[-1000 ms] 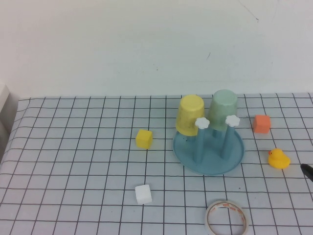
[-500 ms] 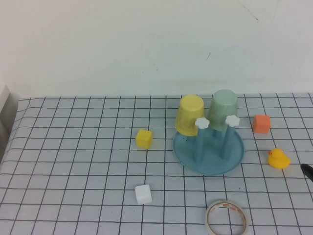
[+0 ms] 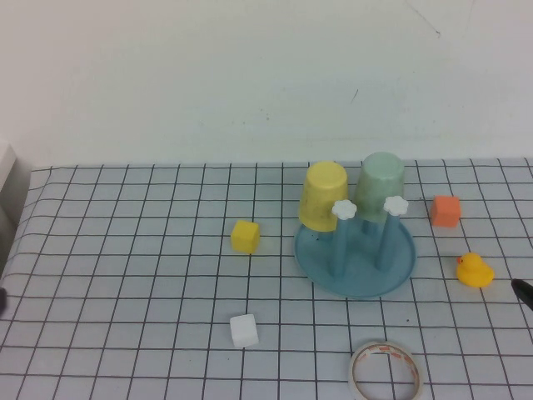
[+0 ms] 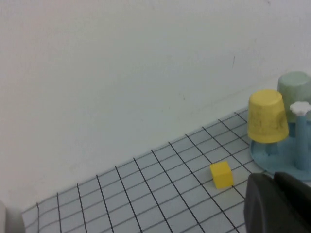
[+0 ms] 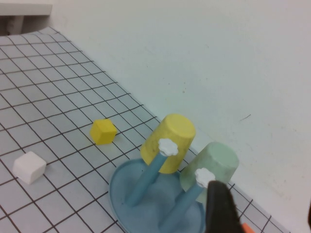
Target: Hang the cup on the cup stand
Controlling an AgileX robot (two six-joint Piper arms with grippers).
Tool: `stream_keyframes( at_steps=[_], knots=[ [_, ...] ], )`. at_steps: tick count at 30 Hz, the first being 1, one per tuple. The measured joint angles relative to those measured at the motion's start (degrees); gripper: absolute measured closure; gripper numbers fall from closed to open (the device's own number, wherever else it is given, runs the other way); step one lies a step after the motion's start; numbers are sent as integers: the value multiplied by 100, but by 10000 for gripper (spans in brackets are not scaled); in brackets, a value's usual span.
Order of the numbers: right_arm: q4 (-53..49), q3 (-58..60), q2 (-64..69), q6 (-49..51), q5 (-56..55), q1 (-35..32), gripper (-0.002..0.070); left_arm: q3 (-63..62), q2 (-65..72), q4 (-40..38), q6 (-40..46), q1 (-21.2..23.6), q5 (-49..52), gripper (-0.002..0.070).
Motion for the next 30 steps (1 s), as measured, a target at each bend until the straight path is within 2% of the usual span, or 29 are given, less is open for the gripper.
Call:
stream_keyframes(
  at_steps=[2, 8, 16, 24, 27, 30],
  knots=[
    [0, 0, 0, 0, 4, 0, 310, 814, -5, -3, -36, 0, -754, 675],
    [0, 0, 0, 0, 4, 0, 310, 1923, -5, -343, -595, 0, -1803, 675],
    [0, 0, 0, 10, 4, 0, 310, 2648, -5, -977, -1006, 0, -2193, 675],
    [0, 0, 0, 10, 13, 0, 310, 2921, -183, -1112, -1020, 15, -2693, 675],
    [0, 0, 0, 10, 13, 0, 310, 2954, -517, -1126, -1020, 216, -2917, 675],
    [0, 0, 0, 10, 13, 0, 310, 2954, -914, -1126, -973, 602, -2961, 675]
  ],
)
